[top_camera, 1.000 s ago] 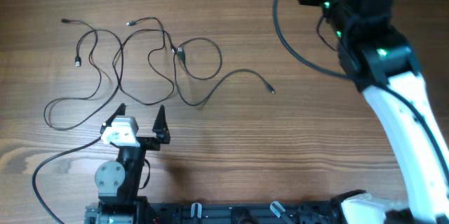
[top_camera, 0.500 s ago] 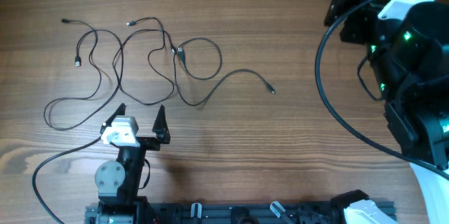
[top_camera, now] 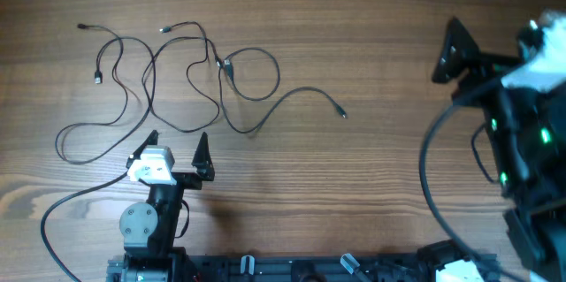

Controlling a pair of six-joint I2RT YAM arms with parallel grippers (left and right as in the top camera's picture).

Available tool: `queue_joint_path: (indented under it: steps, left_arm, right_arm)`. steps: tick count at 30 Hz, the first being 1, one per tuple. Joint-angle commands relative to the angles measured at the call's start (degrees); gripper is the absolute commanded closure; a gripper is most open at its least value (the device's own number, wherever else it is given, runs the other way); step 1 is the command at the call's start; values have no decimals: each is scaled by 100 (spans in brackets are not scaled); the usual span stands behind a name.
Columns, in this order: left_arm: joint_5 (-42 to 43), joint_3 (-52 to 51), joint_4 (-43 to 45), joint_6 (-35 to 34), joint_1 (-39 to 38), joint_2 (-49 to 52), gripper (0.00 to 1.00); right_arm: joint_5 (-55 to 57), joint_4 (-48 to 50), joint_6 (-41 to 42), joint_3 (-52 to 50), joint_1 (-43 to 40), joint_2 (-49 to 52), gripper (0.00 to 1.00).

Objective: Untangle cables

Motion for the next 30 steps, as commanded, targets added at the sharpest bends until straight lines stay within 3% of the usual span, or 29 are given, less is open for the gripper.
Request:
queue_joint_path:
  steps: [1,11,19,24,30]
  left_arm:
    - [-57,-13,-50,131,26,-50,0]
    - [-57,-13,-50,131,26,-50,0]
    - [-57,-13,-48,131,26,-50,0]
    - [-57,-15,-50,131,26,-50,0]
    - [-57,-13,-50,131,26,-50,0]
  right_arm:
    - [-168,498,-190,-938,-133,-780,0]
    - [-1596,3274,-817,-3576,-584,-3088,0]
    - [-1648,5193,-903,-5272,-688,-4562,0]
    - [-1626,5930,-907,-6043,-758,-4795,0]
    - [-1628,5989,-881,-6900,-988,-4795,0]
